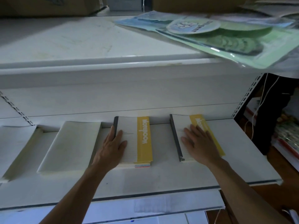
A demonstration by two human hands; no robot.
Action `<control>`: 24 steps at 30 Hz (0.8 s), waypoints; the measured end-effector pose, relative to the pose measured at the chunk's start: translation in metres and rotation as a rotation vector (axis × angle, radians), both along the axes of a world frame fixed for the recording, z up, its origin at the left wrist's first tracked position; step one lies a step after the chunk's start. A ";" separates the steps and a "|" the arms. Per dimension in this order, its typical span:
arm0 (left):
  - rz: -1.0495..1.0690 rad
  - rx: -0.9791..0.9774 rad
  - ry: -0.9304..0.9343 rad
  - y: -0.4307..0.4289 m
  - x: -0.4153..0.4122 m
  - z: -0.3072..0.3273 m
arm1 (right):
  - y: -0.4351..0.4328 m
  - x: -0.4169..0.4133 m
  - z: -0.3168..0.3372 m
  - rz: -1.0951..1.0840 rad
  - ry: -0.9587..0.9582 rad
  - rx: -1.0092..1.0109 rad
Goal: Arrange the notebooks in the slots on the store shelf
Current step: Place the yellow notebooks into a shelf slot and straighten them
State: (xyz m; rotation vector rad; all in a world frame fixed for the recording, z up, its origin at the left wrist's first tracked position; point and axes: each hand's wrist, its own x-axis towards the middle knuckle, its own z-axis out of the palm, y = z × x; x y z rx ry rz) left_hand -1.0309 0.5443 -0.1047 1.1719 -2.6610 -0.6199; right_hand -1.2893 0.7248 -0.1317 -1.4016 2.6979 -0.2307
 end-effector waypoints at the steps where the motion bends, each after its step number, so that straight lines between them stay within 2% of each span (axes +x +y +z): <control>1: 0.028 0.041 0.026 -0.001 0.000 -0.002 | 0.000 0.000 0.000 0.001 -0.002 -0.004; 7: 0.179 0.380 0.389 -0.003 0.000 -0.007 | -0.001 -0.001 0.001 -0.006 -0.029 -0.012; 15: 0.237 0.471 0.441 -0.004 0.000 -0.006 | -0.004 -0.006 0.008 -0.010 -0.094 -0.028; 19: 0.348 0.402 0.398 -0.003 0.020 0.004 | -0.020 0.005 0.021 -0.007 -0.002 -0.198; 21: 0.357 0.271 0.341 -0.002 0.042 0.013 | -0.038 0.026 0.033 -0.004 0.002 -0.238; 24: 0.323 0.027 0.207 -0.003 0.093 0.030 | -0.078 0.082 0.047 0.066 0.021 -0.176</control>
